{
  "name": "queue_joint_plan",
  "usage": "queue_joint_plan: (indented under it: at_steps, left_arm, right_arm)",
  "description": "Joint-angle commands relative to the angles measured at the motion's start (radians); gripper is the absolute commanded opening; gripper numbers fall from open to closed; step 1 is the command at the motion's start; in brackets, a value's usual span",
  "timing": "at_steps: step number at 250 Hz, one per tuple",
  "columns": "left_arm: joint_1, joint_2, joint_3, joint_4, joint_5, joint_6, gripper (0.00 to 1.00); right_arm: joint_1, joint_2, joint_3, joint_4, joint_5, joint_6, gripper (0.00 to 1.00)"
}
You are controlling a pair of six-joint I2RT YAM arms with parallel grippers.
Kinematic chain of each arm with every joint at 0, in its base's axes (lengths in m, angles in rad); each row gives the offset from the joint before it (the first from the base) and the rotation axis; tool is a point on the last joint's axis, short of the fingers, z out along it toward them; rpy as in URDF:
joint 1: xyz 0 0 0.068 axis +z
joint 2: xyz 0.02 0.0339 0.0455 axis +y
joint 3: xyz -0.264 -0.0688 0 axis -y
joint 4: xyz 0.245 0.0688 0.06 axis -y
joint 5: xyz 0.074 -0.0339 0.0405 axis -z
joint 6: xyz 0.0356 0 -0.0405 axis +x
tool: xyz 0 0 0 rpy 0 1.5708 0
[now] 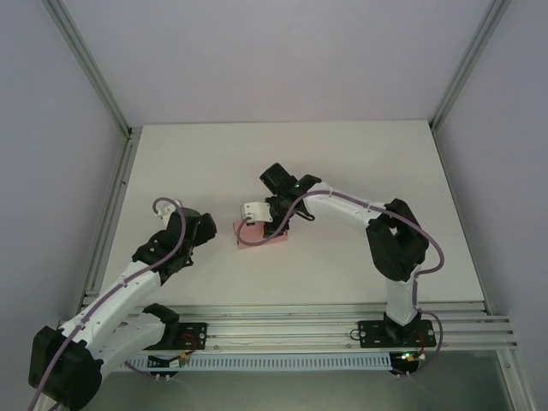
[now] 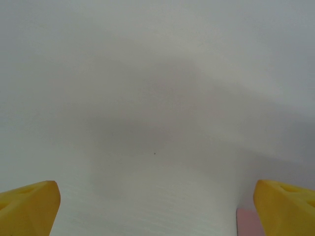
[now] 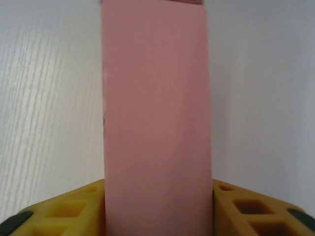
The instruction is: Assemble paper box
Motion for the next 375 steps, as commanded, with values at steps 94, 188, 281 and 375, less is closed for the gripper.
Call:
queue_joint_plan:
  at_steps: [94,188,281,375]
  left_arm:
    - [0.010,-0.127,-0.050,-0.033,-0.050,-0.023,1.00]
    - [0.012,-0.157,-0.075,-0.026,-0.034,-0.031,1.00]
    - [0.015,-0.130,-0.047,-0.012,-0.038,-0.009,1.00]
    - [0.117,0.115,0.079,0.100,-0.091,0.085,1.00]
  right_arm:
    - [-0.004,-0.138,-0.348,0.712,0.621,-0.205,0.38]
    - [0.005,-0.210,-0.566,0.846,0.471,-0.060,0.55]
    - [0.009,-0.381,-0.595,0.534,0.383,0.142,1.00]
    - [-0.332,-0.709,-0.600,0.525,0.365,1.058,1.00]
